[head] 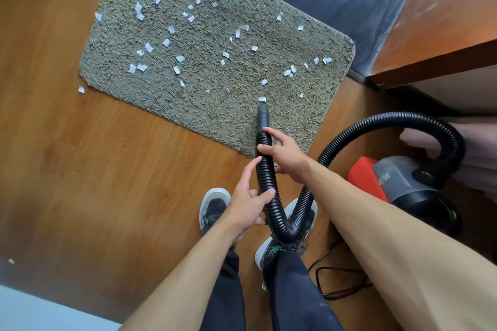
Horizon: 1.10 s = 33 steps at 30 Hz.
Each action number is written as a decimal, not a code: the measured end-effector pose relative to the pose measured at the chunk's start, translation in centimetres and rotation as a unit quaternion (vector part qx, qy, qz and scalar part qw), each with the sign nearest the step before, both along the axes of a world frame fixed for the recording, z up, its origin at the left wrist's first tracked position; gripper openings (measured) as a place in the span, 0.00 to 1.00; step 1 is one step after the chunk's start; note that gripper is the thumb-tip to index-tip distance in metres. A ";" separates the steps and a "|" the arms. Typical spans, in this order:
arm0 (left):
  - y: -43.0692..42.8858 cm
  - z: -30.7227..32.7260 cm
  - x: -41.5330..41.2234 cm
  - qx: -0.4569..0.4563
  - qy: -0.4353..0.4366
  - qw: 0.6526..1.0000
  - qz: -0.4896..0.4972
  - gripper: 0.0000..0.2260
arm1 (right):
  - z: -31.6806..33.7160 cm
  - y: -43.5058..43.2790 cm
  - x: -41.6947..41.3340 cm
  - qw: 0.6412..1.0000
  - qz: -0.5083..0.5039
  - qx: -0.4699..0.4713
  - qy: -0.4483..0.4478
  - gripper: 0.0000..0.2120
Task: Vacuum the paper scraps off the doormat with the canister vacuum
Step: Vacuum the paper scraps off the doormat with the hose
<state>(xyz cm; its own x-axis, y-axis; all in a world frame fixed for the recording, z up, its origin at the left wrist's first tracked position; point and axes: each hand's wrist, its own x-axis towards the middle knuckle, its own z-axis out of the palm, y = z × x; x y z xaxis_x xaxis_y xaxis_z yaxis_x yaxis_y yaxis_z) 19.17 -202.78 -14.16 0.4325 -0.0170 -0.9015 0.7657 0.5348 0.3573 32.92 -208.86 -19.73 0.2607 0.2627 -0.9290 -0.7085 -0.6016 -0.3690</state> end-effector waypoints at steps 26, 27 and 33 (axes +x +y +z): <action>3.5 1.0 0.9 -0.024 0.020 0.999 -0.023 0.30 | 0.3 2.2 0.4 0.999 -0.024 -0.028 0.021 0.26; 3.4 1.1 1.0 -0.023 0.022 0.999 -0.021 0.30 | 0.3 2.1 0.3 0.999 -0.024 -0.027 0.015 0.27; 3.4 1.0 2.1 -0.010 0.022 1.000 -0.008 0.30 | 0.0 2.3 1.0 1.000 -0.027 -0.014 -0.006 0.27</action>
